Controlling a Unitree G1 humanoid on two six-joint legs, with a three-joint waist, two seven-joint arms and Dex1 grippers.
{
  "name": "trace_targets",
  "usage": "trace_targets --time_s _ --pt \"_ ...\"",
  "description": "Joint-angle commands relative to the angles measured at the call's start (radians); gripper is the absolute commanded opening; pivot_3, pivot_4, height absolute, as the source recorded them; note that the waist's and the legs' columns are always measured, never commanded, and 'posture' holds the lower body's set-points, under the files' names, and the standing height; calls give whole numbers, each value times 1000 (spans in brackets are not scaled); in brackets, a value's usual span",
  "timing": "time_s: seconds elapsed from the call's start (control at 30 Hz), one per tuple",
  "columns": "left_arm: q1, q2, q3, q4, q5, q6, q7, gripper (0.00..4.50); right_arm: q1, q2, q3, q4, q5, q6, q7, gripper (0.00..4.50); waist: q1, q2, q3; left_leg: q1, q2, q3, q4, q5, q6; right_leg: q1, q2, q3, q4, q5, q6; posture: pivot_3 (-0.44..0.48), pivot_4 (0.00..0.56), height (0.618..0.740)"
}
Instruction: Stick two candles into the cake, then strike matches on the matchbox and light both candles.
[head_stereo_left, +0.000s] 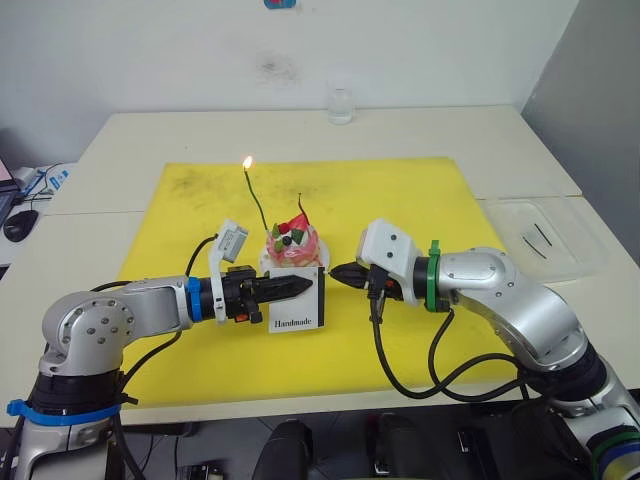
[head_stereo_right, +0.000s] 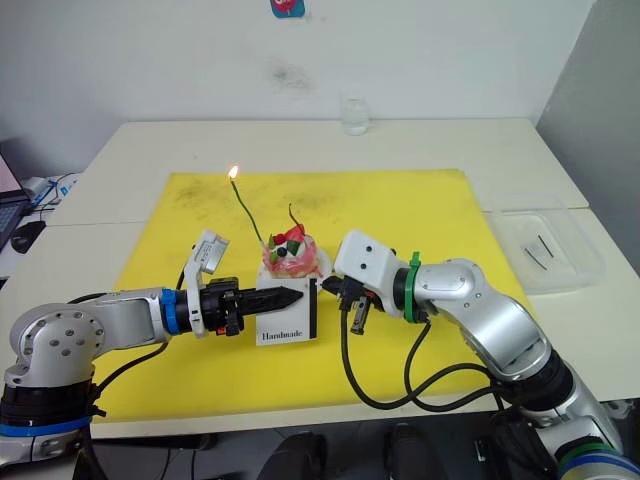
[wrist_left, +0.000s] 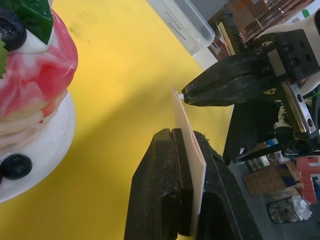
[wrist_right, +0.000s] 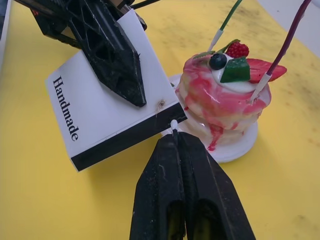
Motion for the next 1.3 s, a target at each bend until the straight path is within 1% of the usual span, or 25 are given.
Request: trace_targets --time_s 0.03,0.63,0.7,0.8,0.93,1.1,1.3 --pt "-18 0 5 -10 -1 -7 -17 0 -4 -1 4 -27 0 -23 12 36 0 0 0 0 0 0 0 0 0 0 0 0 0 0 0 0 150 740" --pt "-17 0 -12 -30 -15 10 -55 0 -25 23 30 12 -37 -44 -1 36 0 0 0 0 0 0 0 0 0 0 0 0 0 0 0 0 150 740" --pt "-13 3 -12 -39 -28 20 -60 0 -37 51 11 43 -67 -71 -43 36 0 0 0 0 0 0 0 0 0 0 0 0 0 0 0 0 150 740" --pt "15 21 -3 -54 -28 30 -59 0 -63 103 -71 71 -82 -86 -116 36 -2 0 0 0 0 0 0 0 0 0 0 0 0 0 0 0 150 740" --pt "53 55 20 -58 -19 37 -71 0 -66 111 -148 50 -62 -64 -135 36 0 0 0 0 0 0 0 0 0 0 0 0 0 0 0 0 150 740" --pt "76 83 32 -51 -7 29 -83 0 -59 103 -158 16 -48 -34 -129 36 0 0 0 0 0 0 -1 0 0 0 0 0 0 0 0 0 150 740" --pt "92 98 34 -48 7 16 -95 0 -136 151 -107 49 -73 -56 -150 36 -2 0 0 0 0 0 -1 0 0 0 0 0 0 0 0 0 150 740"
